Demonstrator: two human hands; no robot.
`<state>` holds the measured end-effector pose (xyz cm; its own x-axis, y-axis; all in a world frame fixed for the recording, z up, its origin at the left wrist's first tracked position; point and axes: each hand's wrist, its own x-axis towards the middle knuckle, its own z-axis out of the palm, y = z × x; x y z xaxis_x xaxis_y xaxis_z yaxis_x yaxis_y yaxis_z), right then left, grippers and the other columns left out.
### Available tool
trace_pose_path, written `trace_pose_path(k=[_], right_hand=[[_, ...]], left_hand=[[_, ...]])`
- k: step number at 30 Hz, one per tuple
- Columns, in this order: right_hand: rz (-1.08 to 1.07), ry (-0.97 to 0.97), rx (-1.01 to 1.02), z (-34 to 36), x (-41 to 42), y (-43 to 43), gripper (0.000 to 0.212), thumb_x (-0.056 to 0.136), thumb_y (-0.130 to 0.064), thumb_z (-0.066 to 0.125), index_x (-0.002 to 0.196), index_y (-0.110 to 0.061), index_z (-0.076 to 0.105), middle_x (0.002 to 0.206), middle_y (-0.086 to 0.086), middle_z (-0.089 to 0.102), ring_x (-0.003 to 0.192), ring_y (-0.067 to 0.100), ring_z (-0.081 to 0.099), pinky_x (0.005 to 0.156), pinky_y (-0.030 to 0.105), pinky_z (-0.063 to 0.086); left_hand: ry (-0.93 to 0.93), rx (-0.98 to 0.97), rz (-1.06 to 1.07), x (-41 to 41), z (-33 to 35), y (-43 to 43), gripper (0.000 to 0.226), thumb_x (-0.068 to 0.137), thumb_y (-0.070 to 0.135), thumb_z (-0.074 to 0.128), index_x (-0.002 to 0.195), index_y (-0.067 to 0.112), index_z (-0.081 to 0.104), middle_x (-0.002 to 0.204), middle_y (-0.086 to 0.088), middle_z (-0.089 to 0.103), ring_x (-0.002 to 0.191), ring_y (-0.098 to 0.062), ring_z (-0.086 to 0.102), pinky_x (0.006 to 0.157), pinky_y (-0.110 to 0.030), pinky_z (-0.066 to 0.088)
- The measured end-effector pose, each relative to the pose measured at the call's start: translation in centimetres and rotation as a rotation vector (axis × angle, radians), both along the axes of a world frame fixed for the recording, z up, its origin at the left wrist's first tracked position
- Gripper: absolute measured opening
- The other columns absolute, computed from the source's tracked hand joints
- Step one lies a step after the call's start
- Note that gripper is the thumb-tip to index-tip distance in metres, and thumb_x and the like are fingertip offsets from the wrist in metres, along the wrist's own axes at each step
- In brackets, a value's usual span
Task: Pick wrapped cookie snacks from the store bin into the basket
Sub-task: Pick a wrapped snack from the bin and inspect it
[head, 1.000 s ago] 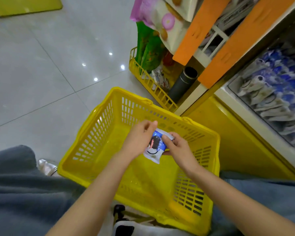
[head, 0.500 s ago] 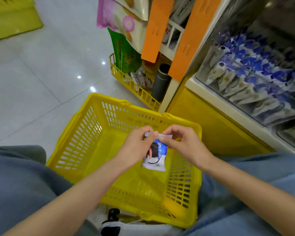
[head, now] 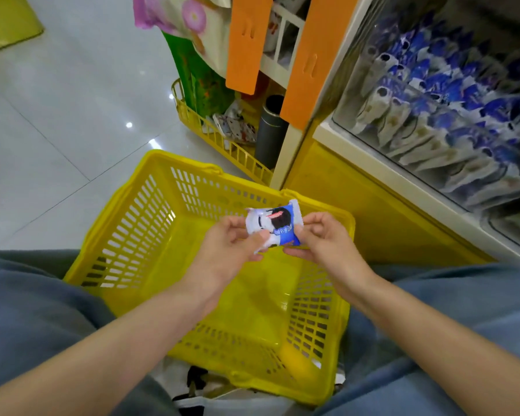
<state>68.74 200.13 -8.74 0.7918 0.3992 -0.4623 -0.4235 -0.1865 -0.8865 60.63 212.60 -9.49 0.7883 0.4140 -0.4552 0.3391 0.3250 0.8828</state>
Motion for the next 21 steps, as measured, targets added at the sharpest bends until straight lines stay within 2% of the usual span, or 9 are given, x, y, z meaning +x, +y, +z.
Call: trace_pose_path(k=[3, 6, 9, 11, 13, 14, 16, 18, 21], right_hand=[[0.259, -0.007, -0.183, -0.7, 0.2, 0.1, 0.042, 0.087, 0.005, 0.057, 0.123, 0.0, 0.037, 0.107, 0.026, 0.06, 0.081, 0.022, 0.061, 0.072, 0.028, 0.053], [0.488, -0.332, -0.385, -1.2, 0.0, 0.8, 0.071, 0.078, -0.003, 0.07, 0.137, -0.008, 0.029, 0.116, 0.005, 0.053, 0.11, 0.018, 0.052, 0.098, 0.032, 0.043], [0.427, -0.494, -0.284, -0.6, 0.3, 1.4, 0.05, 0.082, -0.016, 0.067, 0.127, -0.017, 0.045, 0.105, -0.006, 0.057, 0.102, 0.009, 0.055, 0.091, 0.024, 0.043], [0.389, -0.523, -0.234, -0.3, 0.6, 1.4, 0.019, 0.086, -0.019, 0.063, 0.105, -0.019, 0.06, 0.09, -0.006, 0.063, 0.088, 0.015, 0.061, 0.079, 0.03, 0.048], [0.372, -0.482, -0.201, 0.0, 0.8, 1.5, 0.003, 0.088, -0.018, 0.061, 0.087, -0.017, 0.063, 0.084, 0.005, 0.068, 0.083, 0.027, 0.064, 0.074, 0.042, 0.05], [0.363, -0.433, -0.176, 0.1, 0.8, 1.6, 0.006, 0.088, -0.017, 0.06, 0.083, -0.017, 0.063, 0.082, 0.009, 0.069, 0.08, 0.029, 0.065, 0.071, 0.042, 0.051], [0.351, -0.292, -0.112, 0.1, 1.0, 1.7, 0.009, 0.088, -0.013, 0.06, 0.079, -0.015, 0.061, 0.075, 0.009, 0.068, 0.066, 0.016, 0.065, 0.058, 0.028, 0.054], [0.322, -0.21, -0.077, 0.3, 1.3, 1.7, 0.006, 0.086, -0.011, 0.063, 0.08, -0.012, 0.062, 0.074, 0.004, 0.066, 0.061, 0.005, 0.062, 0.053, 0.019, 0.052], [0.295, -0.397, -0.125, 0.3, 1.6, 1.3, 0.008, 0.081, -0.013, 0.069, 0.075, -0.015, 0.064, 0.074, -0.002, 0.065, 0.067, 0.004, 0.062, 0.059, 0.019, 0.049]], left_hand=[[-0.046, 0.151, 0.068, 0.7, -0.6, 0.8, 0.003, 0.09, 0.005, 0.055, 0.091, 0.008, 0.055, 0.079, -0.002, 0.062, 0.056, 0.002, 0.06, 0.052, -0.014, 0.05], [-0.068, 0.352, 0.0, 1.1, -1.1, 1.6, 0.014, 0.09, 0.005, 0.056, 0.081, 0.016, 0.057, 0.075, 0.003, 0.061, 0.064, -0.007, 0.058, 0.056, -0.021, 0.049], [-0.116, 0.598, -0.122, 1.1, -1.3, 1.5, 0.02, 0.088, 0.009, 0.06, 0.075, 0.025, 0.058, 0.072, 0.014, 0.06, 0.067, -0.002, 0.055, 0.066, -0.024, 0.046], [-0.141, 0.668, -0.145, 1.1, -1.3, 1.3, 0.027, 0.088, 0.012, 0.06, 0.071, 0.033, 0.056, 0.067, 0.018, 0.059, 0.064, 0.003, 0.054, 0.064, -0.018, 0.042], [-0.132, 0.63, -0.121, 1.2, -1.4, 1.1, 0.032, 0.091, 0.014, 0.056, 0.064, 0.032, 0.053, 0.055, 0.016, 0.054, 0.056, 0.003, 0.048, 0.055, -0.016, 0.036], [-0.121, 0.563, -0.101, 1.3, -1.4, 1.1, 0.034, 0.092, 0.014, 0.054, 0.062, 0.029, 0.052, 0.051, 0.015, 0.051, 0.052, 0.001, 0.043, 0.052, -0.018, 0.034], [-0.113, 0.449, -0.082, 1.4, -1.3, 1.1, 0.033, 0.093, 0.015, 0.053, 0.061, 0.023, 0.051, 0.048, 0.013, 0.046, 0.052, -0.002, 0.037, 0.05, -0.023, 0.031], [-0.147, 0.496, -0.113, 1.5, -1.1, 1.1, 0.032, 0.093, 0.016, 0.053, 0.062, 0.024, 0.051, 0.048, 0.014, 0.046, 0.05, -0.001, 0.036, 0.048, -0.02, 0.029], [-0.174, 0.626, -0.194, 1.5, -0.9, 1.3, 0.032, 0.092, 0.017, 0.055, 0.063, 0.028, 0.049, 0.049, 0.014, 0.047, 0.049, -0.002, 0.038, 0.047, -0.016, 0.028]])
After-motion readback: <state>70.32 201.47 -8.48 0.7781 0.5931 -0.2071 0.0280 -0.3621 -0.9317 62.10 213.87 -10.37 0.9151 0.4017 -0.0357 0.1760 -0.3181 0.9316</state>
